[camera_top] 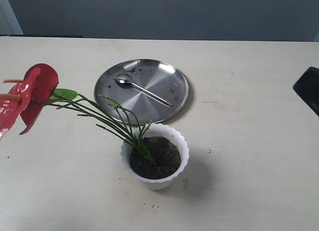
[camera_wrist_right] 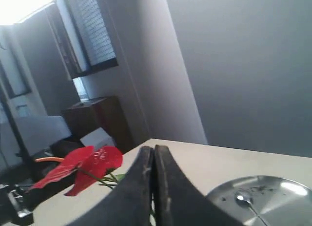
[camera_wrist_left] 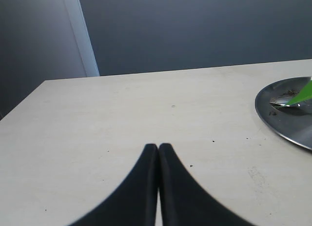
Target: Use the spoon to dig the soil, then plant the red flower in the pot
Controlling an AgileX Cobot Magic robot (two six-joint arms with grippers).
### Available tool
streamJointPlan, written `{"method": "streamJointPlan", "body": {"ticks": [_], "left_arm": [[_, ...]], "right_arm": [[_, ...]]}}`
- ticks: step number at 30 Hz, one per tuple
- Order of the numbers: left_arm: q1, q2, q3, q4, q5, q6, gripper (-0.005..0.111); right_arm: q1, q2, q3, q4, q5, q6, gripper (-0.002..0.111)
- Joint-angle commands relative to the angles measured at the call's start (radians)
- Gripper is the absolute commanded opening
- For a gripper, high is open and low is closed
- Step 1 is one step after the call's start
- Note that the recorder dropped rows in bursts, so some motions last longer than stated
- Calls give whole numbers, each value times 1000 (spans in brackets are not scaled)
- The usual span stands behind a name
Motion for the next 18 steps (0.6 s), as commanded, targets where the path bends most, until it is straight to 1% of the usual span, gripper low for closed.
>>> {"method": "streamJointPlan", "body": {"ticks": [1, 4, 7, 10, 12, 15, 18], "left_arm": [[-7, -5, -4, -8, -6, -2, 0], [-7, -5, -4, -8, -6, -2, 0], [-7, -5, -4, -8, -6, -2, 0], [-7, -5, -4, -8, -6, -2, 0], [-7, -5, -4, -8, -6, -2, 0], [-7, -5, -4, -8, -6, -2, 0], [-7, -5, -4, -8, -6, -2, 0]], "right_arm": [[-5, -11, 6, 20, 117, -37, 0], [-47, -62, 11, 30, 202, -47, 0], [-148, -164, 46, 22, 204, -77, 0], [-274, -284, 91, 22, 204, -134, 0], [-346, -362, 123, 26, 225, -139, 0], [-405, -362, 168, 94, 233, -123, 0], [-412, -362, 210, 234, 258, -105, 0]]}}
